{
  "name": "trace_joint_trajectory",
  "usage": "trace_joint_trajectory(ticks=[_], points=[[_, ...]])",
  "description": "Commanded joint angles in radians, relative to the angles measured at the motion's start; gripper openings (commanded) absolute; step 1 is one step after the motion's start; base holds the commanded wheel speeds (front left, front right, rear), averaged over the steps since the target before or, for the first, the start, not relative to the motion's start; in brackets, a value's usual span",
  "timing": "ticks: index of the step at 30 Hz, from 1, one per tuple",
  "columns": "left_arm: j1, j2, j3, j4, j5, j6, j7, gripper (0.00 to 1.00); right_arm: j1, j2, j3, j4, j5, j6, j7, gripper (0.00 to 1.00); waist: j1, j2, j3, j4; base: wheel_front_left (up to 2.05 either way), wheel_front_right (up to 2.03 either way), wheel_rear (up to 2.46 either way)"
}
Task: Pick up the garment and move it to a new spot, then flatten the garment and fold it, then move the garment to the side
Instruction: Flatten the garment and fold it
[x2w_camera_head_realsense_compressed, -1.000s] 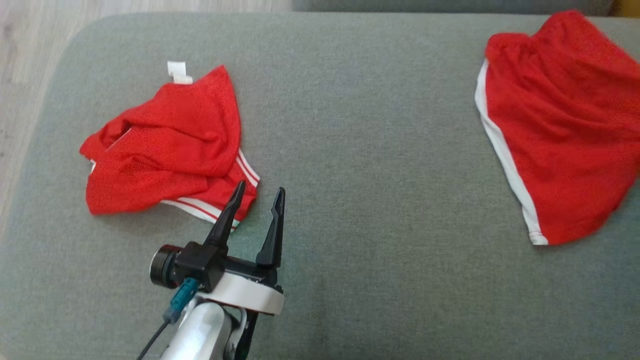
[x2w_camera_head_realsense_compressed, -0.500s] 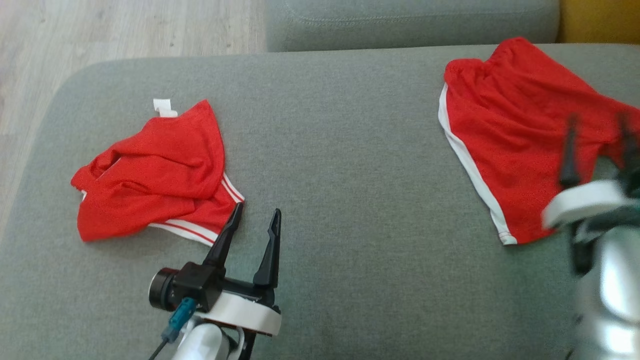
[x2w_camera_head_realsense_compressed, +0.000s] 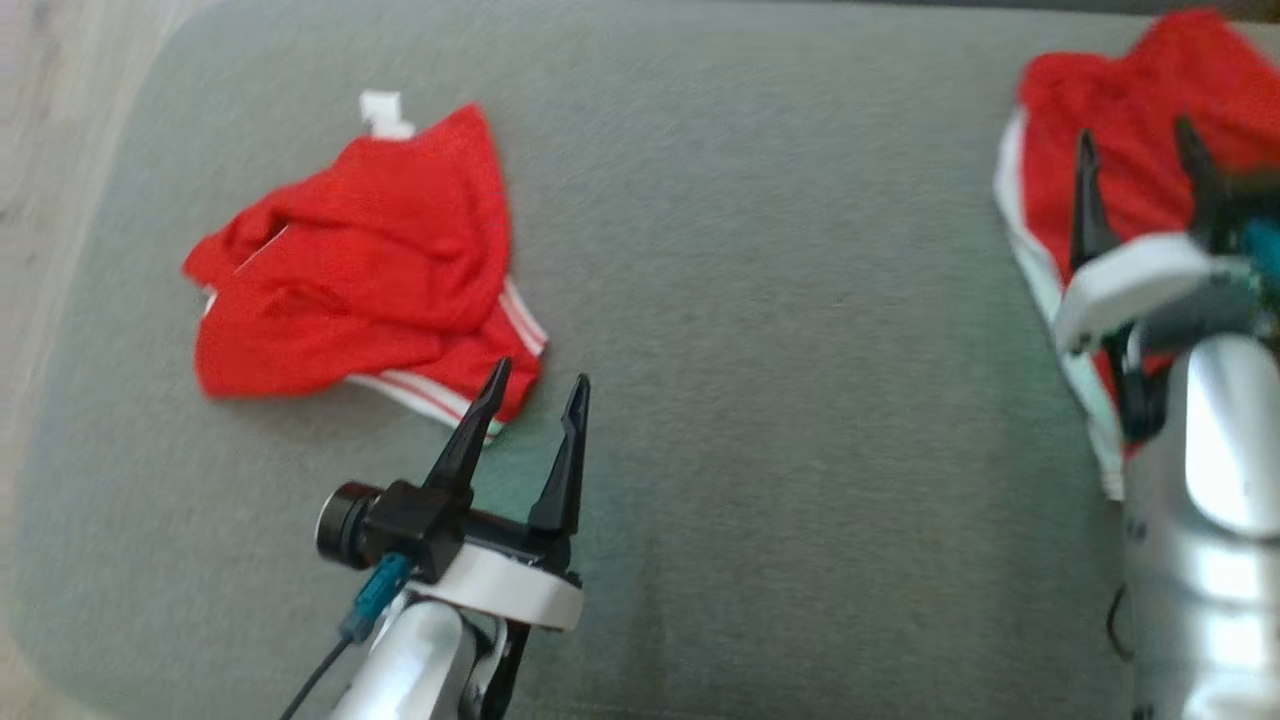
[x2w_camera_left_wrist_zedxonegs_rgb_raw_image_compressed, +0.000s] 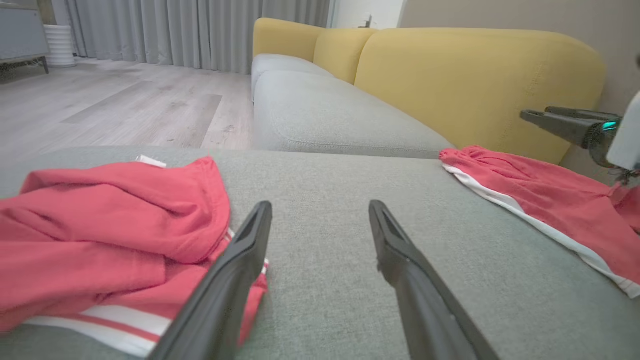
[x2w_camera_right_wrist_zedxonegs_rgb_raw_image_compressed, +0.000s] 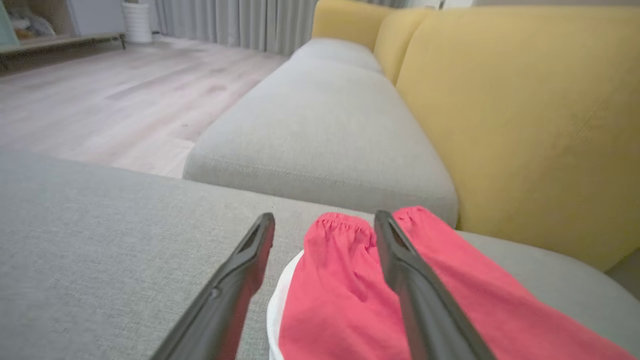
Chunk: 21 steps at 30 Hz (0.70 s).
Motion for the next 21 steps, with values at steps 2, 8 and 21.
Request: trace_joint_trajectory(ticks=[2, 8, 21], points=[[-0.049, -0.003, 0.009, -0.026, -0.015, -0.003, -0.010, 1.00, -0.105, -0.003, -0.030, 0.046, -0.059, 0.007, 0.057, 1.00, -0.0001, 0.0000, 0.080, 0.088, 0.00, 0.00, 0.00], [-0.082, -0.005, -0.025, -0.032, -0.044, 0.001, -0.010, 1.00, -0.263, -0.035, -0.213, 0.233, -0.190, 0.007, 0.137, 1.00, -0.0001, 0.0000, 0.136, 0.167, 0.00, 0.00, 0.00], [-0.114, -0.005, -0.070, -0.044, -0.077, 0.026, -0.010, 1.00, -0.424, -0.095, -0.490, 0.454, -0.351, 0.007, 0.134, 1.00, -0.0001, 0.0000, 0.185, 0.228, 0.00, 0.00, 0.00]])
